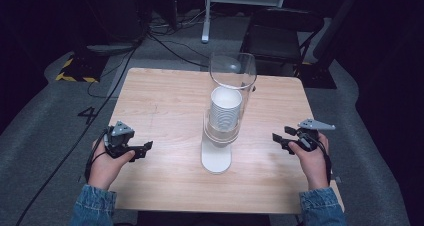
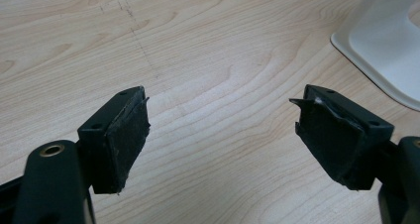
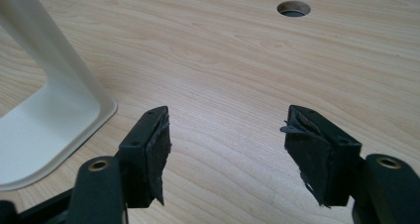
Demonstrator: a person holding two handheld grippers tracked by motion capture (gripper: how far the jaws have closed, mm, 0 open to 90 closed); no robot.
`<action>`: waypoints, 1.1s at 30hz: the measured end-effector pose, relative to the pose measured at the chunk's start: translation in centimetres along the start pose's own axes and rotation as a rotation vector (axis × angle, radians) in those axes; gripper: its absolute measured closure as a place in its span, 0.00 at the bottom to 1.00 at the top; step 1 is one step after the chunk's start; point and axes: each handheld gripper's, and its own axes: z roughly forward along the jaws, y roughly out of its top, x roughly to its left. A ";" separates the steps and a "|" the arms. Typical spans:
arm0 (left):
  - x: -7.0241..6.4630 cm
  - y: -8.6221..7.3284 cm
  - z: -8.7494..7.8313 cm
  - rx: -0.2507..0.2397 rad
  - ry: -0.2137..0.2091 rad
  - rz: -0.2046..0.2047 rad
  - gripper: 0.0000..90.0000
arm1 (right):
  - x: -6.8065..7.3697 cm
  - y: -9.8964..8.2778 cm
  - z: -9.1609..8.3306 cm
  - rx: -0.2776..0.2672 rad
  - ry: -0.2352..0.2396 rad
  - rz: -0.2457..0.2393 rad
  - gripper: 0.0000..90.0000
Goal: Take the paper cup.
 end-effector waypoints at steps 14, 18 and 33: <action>-0.3 0.4 -0.1 -0.003 -0.009 0.035 0.21 | 0.2 0.2 -1.0 -0.028 0.004 0.006 0.38; -0.5 0.5 0.0 -0.003 -0.023 0.041 0.20 | 0.3 0.4 -1.3 -0.035 0.006 0.004 0.36; -0.9 0.5 0.3 0.009 -0.042 0.050 0.21 | 5.1 2.3 -0.9 -0.089 0.165 -0.071 0.29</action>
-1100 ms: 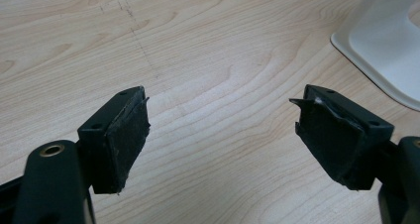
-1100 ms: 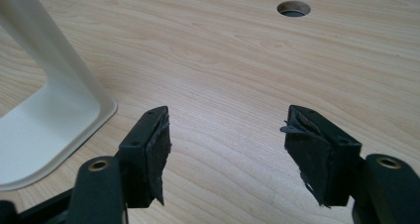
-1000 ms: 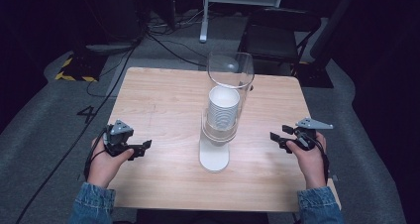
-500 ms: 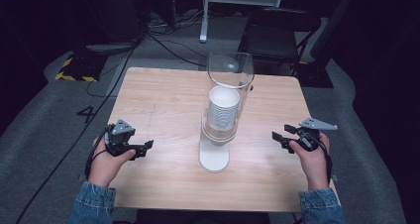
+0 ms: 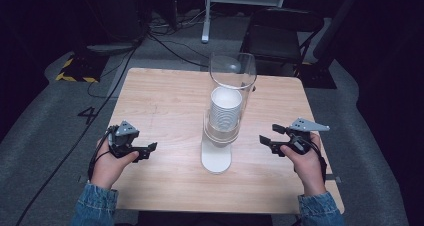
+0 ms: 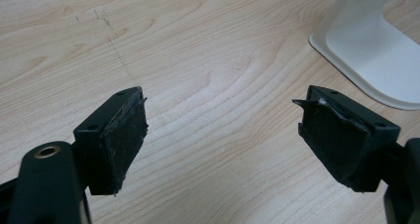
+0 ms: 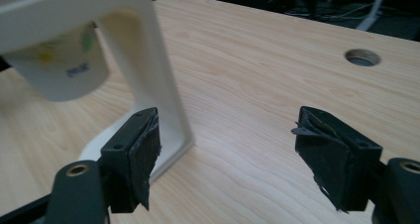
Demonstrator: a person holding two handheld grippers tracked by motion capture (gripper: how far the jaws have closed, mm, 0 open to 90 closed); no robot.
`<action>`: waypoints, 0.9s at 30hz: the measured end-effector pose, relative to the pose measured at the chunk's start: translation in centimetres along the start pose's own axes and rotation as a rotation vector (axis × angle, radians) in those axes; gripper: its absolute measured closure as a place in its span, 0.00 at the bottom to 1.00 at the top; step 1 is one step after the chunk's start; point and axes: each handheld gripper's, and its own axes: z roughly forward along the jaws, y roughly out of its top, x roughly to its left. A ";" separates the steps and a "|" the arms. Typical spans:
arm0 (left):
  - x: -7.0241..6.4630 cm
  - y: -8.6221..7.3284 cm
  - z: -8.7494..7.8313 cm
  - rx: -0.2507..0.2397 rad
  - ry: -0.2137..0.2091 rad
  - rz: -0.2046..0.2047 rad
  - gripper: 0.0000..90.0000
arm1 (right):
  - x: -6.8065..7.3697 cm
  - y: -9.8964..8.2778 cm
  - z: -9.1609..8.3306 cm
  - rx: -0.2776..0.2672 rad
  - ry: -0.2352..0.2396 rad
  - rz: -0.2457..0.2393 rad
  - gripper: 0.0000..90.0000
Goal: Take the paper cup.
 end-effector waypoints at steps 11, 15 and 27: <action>-0.2 -0.1 0.4 0.006 -0.010 -0.002 0.21 | 4.2 1.0 2.5 -0.012 0.135 -0.053 0.23; -0.2 -0.1 0.5 0.009 -0.012 -0.006 0.21 | 5.7 1.2 3.4 -0.013 0.167 -0.079 0.22; -0.2 -0.3 0.8 0.021 -0.018 -0.006 0.21 | 8.2 1.4 6.0 -0.044 0.201 -0.096 0.18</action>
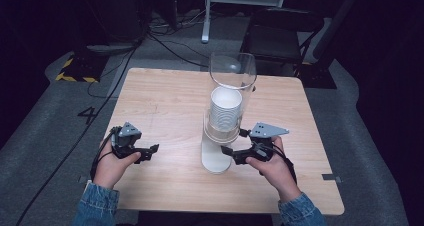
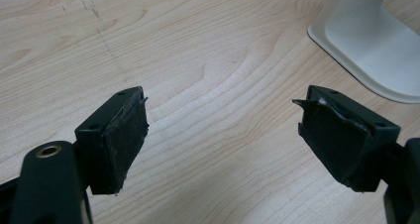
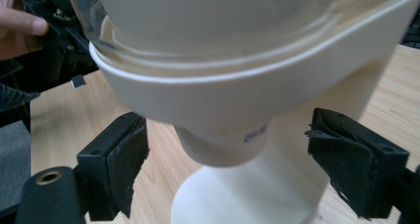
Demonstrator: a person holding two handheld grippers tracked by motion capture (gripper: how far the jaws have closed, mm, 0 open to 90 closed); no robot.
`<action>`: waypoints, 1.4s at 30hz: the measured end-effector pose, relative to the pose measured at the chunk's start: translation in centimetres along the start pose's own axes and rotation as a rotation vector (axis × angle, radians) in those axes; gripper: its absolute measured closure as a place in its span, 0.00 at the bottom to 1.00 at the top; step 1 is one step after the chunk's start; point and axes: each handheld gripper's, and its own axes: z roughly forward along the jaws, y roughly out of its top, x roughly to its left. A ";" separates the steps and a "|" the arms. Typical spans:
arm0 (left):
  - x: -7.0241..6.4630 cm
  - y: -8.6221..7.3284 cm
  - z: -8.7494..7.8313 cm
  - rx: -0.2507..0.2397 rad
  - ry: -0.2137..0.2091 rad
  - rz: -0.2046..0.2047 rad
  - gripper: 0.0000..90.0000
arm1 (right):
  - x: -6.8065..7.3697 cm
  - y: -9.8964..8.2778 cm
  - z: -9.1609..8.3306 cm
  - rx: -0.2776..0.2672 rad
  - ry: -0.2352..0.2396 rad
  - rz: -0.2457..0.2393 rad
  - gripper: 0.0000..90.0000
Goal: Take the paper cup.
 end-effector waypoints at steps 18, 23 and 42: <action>0.0 -0.2 0.4 0.010 -0.003 0.007 0.21 | 0.7 -0.1 2.3 -0.096 -0.043 -0.021 0.34; 0.0 -0.2 0.5 0.013 -0.003 0.003 0.21 | 0.7 -0.2 2.3 -0.088 -0.046 -0.042 0.36; 0.0 -0.4 0.6 0.013 -0.012 -0.003 0.21 | 0.8 -1.5 3.0 -0.051 -0.051 -0.062 0.39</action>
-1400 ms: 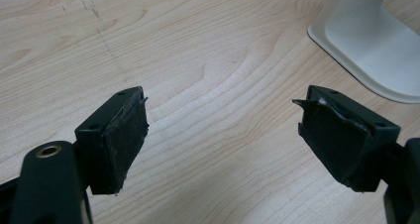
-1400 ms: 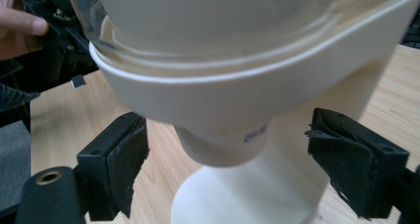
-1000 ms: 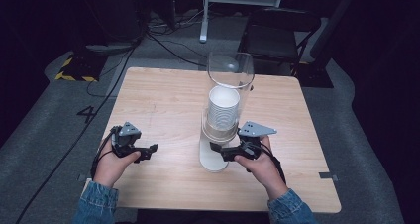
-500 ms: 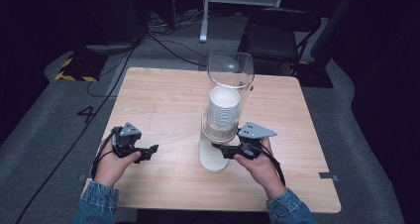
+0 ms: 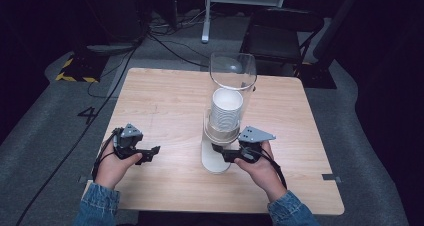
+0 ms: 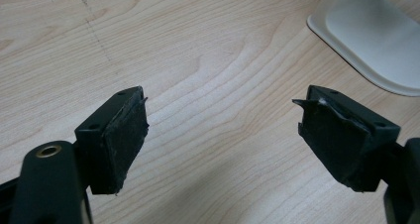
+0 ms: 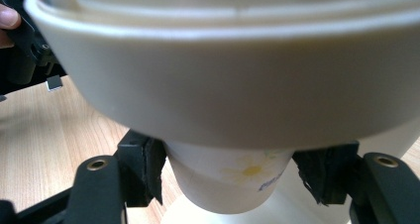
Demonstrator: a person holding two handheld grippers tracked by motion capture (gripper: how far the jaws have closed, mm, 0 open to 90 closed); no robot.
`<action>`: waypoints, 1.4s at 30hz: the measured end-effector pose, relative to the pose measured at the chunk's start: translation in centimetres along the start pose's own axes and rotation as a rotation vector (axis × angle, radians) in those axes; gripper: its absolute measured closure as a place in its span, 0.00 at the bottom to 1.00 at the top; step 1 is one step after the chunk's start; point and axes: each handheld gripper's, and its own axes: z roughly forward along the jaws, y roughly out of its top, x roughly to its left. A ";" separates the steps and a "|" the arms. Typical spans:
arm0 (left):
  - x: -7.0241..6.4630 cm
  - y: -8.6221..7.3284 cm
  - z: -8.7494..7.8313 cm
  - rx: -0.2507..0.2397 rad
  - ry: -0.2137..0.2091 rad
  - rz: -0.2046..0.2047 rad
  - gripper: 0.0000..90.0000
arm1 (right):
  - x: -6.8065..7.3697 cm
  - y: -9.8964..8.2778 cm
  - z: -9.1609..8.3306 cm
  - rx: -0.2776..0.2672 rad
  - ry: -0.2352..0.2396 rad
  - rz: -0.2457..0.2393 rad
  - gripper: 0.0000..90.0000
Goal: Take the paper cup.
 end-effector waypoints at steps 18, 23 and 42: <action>0.1 -0.1 0.1 0.007 -0.005 -0.001 0.21 | -0.1 -0.5 -0.1 0.012 0.014 0.023 0.40; 0.1 -0.1 0.1 0.007 -0.007 -0.006 0.21 | -0.3 -0.9 0.3 0.107 0.005 0.003 0.41; 0.4 -0.2 0.1 0.003 -0.008 -0.011 0.21 | -0.4 -3.3 0.9 0.204 0.043 0.021 0.40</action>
